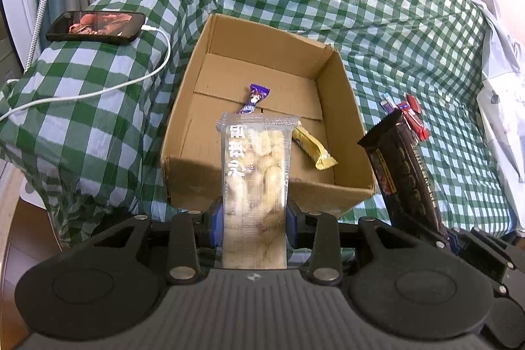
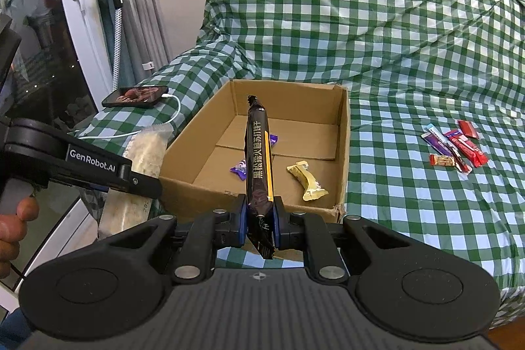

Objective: Organize snacks
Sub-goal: 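Carry the white nut bar and dark brown bar over the box with both grippers, then open both grippers to drop the white and brown bars into the box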

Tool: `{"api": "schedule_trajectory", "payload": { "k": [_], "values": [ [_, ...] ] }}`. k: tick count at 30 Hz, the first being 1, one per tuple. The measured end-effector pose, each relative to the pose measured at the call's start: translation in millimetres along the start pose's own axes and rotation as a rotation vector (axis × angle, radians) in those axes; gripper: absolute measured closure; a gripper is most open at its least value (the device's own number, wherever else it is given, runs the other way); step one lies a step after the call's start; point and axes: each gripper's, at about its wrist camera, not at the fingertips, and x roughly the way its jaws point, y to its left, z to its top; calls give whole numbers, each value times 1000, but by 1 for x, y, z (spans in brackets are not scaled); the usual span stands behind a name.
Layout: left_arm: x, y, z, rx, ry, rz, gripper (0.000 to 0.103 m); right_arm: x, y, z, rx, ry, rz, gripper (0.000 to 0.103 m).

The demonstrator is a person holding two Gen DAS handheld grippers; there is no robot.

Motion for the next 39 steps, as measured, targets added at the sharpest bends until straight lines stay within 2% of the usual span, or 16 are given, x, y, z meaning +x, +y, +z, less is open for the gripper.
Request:
{"api": "schedule_trajectory", "payload": {
  "k": [13,28,39],
  "values": [
    [41,-6,40,-23,12,9,63,44,-11,20,-6,31,-9,88],
    [120,-6,90,-13,73,57,63,125,-43,44,39,94,-10,88],
    [174,-4,104,-4,132,89,63,177,-56,50,52,132,-6,87]
  ]
}}
